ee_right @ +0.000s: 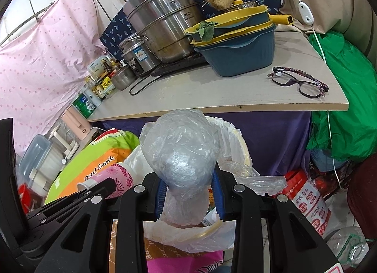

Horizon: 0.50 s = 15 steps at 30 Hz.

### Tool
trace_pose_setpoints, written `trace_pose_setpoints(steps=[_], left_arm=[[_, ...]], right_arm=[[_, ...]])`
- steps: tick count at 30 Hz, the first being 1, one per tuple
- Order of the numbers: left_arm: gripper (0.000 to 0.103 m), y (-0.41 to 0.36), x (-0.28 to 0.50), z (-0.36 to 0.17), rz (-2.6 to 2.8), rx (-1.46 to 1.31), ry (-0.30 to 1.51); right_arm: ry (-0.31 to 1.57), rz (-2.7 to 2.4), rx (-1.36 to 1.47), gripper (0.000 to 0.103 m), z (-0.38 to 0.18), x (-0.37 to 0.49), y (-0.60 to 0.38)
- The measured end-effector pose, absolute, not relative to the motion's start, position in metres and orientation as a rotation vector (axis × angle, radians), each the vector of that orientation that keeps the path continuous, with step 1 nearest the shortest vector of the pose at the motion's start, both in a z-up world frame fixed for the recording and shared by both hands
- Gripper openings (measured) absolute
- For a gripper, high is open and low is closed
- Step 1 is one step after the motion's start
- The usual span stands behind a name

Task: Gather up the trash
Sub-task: 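Open the left tool to drop the cup while the right tool drops the plastic bag into the bin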

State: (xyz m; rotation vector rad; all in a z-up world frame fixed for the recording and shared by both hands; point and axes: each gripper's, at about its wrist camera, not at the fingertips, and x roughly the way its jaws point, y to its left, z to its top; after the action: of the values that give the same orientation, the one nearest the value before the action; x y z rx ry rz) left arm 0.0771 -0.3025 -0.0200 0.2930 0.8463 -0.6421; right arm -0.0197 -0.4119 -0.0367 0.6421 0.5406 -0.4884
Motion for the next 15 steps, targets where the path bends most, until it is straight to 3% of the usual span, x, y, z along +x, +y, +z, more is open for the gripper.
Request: trace_pose_setpoints(steps=[4,8,12,15], left_arm=[[0.003,-0.308,0.083,-0.029,-0.64,0.3,0.864],[0.009,-0.311,0.092,-0.037,-0.643,0.295,0.89],[0.043,-0.311,0.097,-0.042,-0.621,0.297,0.886],[0.047,-0.31,0.099,-0.041,-0.616,0.297,0.879]], right_arm=[[0.56,-0.492,0.643,0.032,-0.044,-0.012,-0.416],[0.587,-0.494,0.644,0.036,-0.053,-0.003,-0.419],[0.593,-0.502,0.652,0.044,-0.056,0.003,-0.421],[0.583,-0.509,0.651,0.049,-0.055,0.003,-0.421]])
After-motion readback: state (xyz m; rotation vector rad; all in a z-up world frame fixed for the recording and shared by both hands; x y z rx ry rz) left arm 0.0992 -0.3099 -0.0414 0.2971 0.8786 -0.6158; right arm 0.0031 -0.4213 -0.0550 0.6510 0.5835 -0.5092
